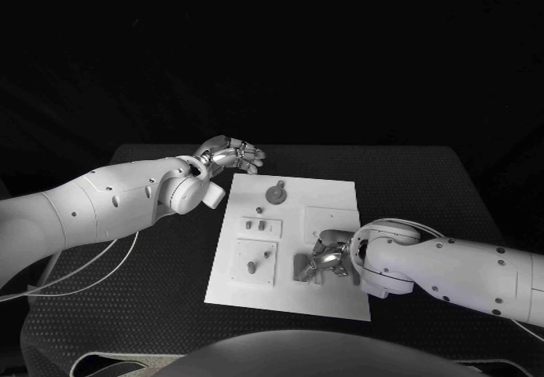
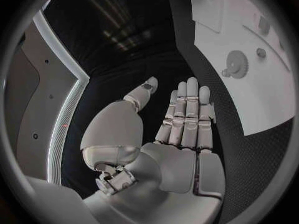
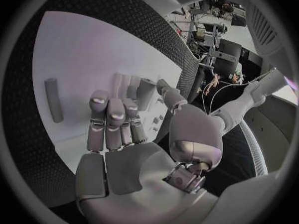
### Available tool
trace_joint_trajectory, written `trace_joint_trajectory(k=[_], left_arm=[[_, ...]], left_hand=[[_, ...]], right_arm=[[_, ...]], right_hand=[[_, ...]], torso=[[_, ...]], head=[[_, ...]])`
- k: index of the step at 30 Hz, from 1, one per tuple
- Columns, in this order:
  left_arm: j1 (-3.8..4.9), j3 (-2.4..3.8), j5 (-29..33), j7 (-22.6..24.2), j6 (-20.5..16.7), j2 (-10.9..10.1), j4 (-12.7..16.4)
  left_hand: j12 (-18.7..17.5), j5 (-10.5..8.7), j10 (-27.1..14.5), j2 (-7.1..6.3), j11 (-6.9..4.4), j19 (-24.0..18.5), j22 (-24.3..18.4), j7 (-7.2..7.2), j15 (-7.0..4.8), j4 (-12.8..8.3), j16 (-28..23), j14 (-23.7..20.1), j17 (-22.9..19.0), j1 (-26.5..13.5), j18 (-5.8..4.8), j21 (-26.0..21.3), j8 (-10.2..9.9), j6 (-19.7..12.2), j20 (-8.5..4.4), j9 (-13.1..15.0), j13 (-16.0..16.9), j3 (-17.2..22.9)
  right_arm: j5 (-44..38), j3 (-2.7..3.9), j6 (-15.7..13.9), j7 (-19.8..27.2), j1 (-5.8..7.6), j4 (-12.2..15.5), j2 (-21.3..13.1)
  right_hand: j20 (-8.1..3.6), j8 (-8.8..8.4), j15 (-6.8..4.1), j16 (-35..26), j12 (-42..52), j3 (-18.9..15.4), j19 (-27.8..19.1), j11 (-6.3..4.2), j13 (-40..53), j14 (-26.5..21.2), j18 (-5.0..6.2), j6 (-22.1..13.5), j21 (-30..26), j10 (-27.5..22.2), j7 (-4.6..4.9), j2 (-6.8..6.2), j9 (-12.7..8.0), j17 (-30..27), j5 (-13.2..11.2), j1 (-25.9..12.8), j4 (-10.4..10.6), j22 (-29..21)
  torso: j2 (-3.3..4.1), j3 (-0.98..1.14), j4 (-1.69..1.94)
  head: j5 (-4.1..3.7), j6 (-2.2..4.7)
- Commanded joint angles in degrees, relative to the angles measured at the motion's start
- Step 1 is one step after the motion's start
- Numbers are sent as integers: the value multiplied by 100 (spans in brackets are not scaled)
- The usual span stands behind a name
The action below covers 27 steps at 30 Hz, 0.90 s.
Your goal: Assemble the parts on the task board
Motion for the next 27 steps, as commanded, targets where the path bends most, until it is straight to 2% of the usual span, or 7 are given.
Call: trace_joint_trajectory(k=[1,5,9,15,19,23,27], left_arm=[[7,4,30,36,73,1,14],[7,4,30,35,80,1,17],[7,4,30,35,83,1,17],[7,4,30,33,82,-9,22],[7,4,30,32,80,-14,26],[7,4,30,31,82,-13,25],[7,4,30,30,83,-13,25]], left_hand=[[-35,-24,2,17,47,30,10,-6,15,45,-23,39,10,-12,74,-36,30,-49,27,-6,8,-1],[-35,-24,2,17,47,31,11,-6,15,46,-25,40,12,-13,74,-37,31,-50,27,-6,9,-1],[-35,-24,2,17,47,31,12,-6,15,47,-27,40,14,-14,74,-38,31,-50,27,-6,9,-1],[-36,-24,2,18,47,32,14,-5,15,48,-29,41,17,-14,74,-39,32,-50,27,-7,10,-2],[-36,-24,2,18,47,32,15,-6,15,49,-30,42,19,-14,74,-40,32,-50,27,-7,11,-2],[-37,-24,2,19,47,32,16,-6,15,50,-32,42,21,-14,75,-41,33,-50,27,-7,12,-2],[-37,-24,2,21,47,33,17,-6,15,51,-33,43,24,-15,75,-42,33,-50,27,-7,12,-1]], right_arm=[[-279,-7,-29,-105,-10,-18,-2],[-425,-7,-39,-131,-20,-10,16],[-507,-7,-64,-155,-30,-7,20],[-613,-7,-63,-153,-32,11,10],[-635,-7,-131,-160,-32,13,-4],[-659,-7,-246,-151,-32,11,-22],[-656,-7,-232,-92,-32,27,-57]], right_hand=[[-1,44,-30,33,29,-7,53,-23,28,75,174,82,33,90,-4,207,6,26,14,6,2,-7],[-13,72,-47,13,50,125,68,-54,61,121,174,157,33,213,-36,421,10,22,14,209,-106,-14],[-6,78,-59,-13,49,276,88,-69,78,169,173,202,37,315,-51,531,2,17,15,402,-202,-19],[13,75,-60,-31,43,351,105,-71,98,212,173,233,40,382,-54,534,-12,26,20,478,-199,-23],[36,61,-57,-56,23,364,120,-69,112,245,174,255,40,422,-52,412,-37,34,39,470,-186,-28],[48,51,-55,-71,5,369,130,-67,116,260,174,266,34,432,-51,418,-53,39,43,422,-154,-35],[62,33,-58,-99,-18,397,151,-71,141,292,174,292,23,463,-53,428,-87,58,72,274,-67,-50]], torso=[[-1,-2,2],[-1,-3,2],[0,-1,1],[1,-1,2],[3,0,2],[-1,-2,1],[0,0,2]], head=[[0,-4],[4,-19],[6,-24],[-8,-37],[-5,-37],[-11,-27],[-6,-24]])
